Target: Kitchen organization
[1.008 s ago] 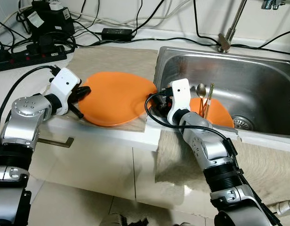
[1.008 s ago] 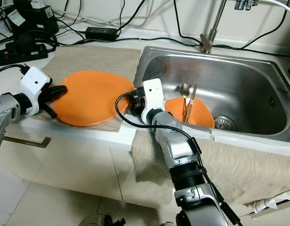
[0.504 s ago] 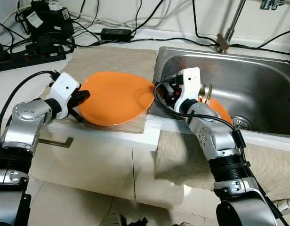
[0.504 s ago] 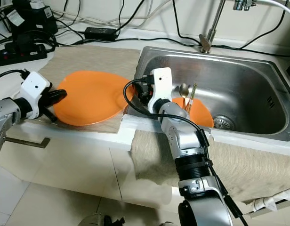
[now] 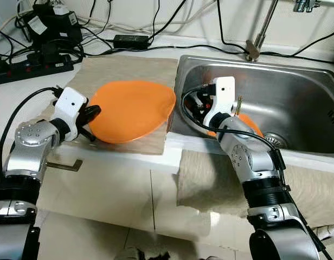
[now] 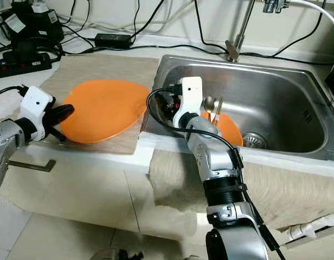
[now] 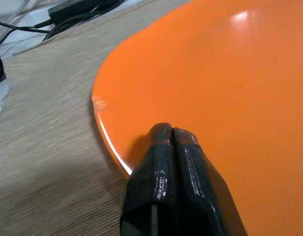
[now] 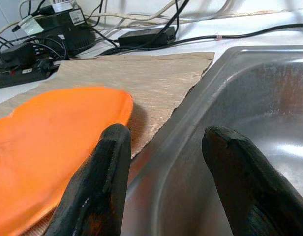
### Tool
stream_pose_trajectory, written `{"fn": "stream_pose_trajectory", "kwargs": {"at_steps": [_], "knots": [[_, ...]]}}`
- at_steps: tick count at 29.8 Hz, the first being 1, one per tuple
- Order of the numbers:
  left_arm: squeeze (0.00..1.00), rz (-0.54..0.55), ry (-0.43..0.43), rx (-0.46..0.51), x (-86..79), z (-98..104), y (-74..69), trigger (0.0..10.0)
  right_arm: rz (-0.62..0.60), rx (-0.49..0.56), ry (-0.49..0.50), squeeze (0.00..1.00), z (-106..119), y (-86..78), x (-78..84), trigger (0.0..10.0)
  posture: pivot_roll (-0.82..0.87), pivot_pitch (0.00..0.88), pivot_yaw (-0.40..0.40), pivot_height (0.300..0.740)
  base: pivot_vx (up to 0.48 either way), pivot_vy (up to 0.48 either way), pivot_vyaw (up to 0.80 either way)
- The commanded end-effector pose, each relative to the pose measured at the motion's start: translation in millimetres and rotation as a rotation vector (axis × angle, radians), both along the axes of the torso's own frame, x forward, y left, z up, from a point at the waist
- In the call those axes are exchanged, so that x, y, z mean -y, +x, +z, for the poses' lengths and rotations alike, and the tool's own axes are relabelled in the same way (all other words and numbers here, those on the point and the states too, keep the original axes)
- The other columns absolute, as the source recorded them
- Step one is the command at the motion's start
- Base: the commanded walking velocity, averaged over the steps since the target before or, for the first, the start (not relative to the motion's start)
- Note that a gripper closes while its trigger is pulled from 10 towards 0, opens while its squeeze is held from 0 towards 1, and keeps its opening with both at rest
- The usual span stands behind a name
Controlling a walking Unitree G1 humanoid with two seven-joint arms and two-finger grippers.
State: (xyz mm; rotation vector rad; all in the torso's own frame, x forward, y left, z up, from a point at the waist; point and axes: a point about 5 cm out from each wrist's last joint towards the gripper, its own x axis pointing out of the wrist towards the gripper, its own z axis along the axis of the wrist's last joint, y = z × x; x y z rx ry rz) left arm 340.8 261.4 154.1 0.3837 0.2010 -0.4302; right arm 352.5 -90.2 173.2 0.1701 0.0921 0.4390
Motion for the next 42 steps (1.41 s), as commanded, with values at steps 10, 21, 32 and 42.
{"fn": "stream_pose_trajectory", "kwargs": {"at_steps": [10, 21, 32, 42], "knots": [[0.00, 0.025, -0.015, -0.191, 3.8, -53, -15.1, 10.0, 0.021, 0.003, 0.119, 0.00, 13, 4.8, -9.4, 10.0, 0.06, 0.048, -0.014, 0.740, 0.000, 0.000, 0.00], [0.00, 0.023, -0.002, -0.182, 3.2, -53, -13.6, 10.0, 0.100, -0.013, 0.335, 0.00, 35, 7.8, -30.3, 10.0, 0.07, 0.042, -0.018, 0.740, 0.000, 0.000, 0.00], [0.00, 0.027, 0.005, -0.178, 0.9, -52, -13.6, 10.0, 0.031, -0.053, 0.259, 1.00, 21, 10.8, -30.5, 10.0, 0.08, 0.040, -0.022, 0.740, 0.000, 0.000, 0.00], [0.00, 0.025, 0.013, -0.178, -0.4, -52, -13.2, 10.0, -0.026, -0.107, 0.209, 0.11, 7, 10.3, -25.3, 10.0, 0.07, 0.037, -0.020, 0.740, 0.000, 0.000, 0.00]]}}
